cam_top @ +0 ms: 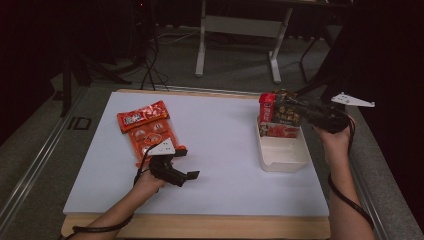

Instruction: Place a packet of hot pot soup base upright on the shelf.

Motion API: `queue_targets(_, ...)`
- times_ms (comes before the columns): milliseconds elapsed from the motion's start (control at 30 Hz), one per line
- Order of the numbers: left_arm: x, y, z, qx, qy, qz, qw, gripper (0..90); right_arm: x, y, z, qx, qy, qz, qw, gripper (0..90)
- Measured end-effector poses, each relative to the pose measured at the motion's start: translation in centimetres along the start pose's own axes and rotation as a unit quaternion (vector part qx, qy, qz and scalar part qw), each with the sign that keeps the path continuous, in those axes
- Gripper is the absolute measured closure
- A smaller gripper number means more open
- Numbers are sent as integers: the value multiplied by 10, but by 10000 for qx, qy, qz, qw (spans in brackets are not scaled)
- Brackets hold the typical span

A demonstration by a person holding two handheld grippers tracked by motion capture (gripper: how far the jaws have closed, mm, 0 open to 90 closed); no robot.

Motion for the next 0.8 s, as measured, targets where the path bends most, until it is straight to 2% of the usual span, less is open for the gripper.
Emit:
queue_targets(67, 0, 1, -1, -35, 40, 30, 10000, 11, -4, 3, 2, -37, -39, -56, 10000, 434)
queue_targets(167, 0, 2, -2, -146, 104, -22, 9998, 11, -24, 22, 12, -132, -284, -46, 9995, 419)
queue_targets(233, 0, 1, -3, -175, 157, -51, 9997, 11, -24, 22, 12, -132, -284, -46, 9995, 419)
queue_targets(267, 0, 0, -3, -186, 250, -71, 9995, 11, -27, 27, 14, -161, -305, -52, 9994, 417)
queue_targets(300, 0, -1, -3, -181, 278, -105, 9994, 11, -31, 37, 15, -200, -330, -10, 9993, 415)
queue_targets(333, 0, -2, -3, -200, 314, -116, 9992, 11, -32, 49, 13, -189, -349, 129, 9991, 415)
queue_targets(400, -1, -3, -2, -160, 317, -107, 9993, 11, -31, 53, 10, -201, -330, 149, 9991, 413)
queue_targets(467, -3, -3, -1, -115, 311, -41, 9994, 11, -29, 66, 1, -179, -295, 298, 9990, 398)
queue_targets(533, -5, -1, 1, -127, 302, -1, 9995, 11, -23, 79, -11, -171, -180, 413, 9988, 346)
queue_targets(633, -8, 3, 2, -127, 291, 144, 9994, 11, -18, 91, -24, -179, -94, 508, 9985, 291)
queue_targets(800, -15, 6, 5, -31, 395, 243, 9989, 36, -14, 110, -41, -93, -12, 766, 9970, 195)
Point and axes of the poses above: each handheld gripper's, and its own axes: x roughly forward along the jaws, z roughly out of its top, y roughly to its left, the point moved 8 cm from there along x, roughly forward along the jaws, and after that the axes turned 4 degrees about y, right-handed, at the moved point
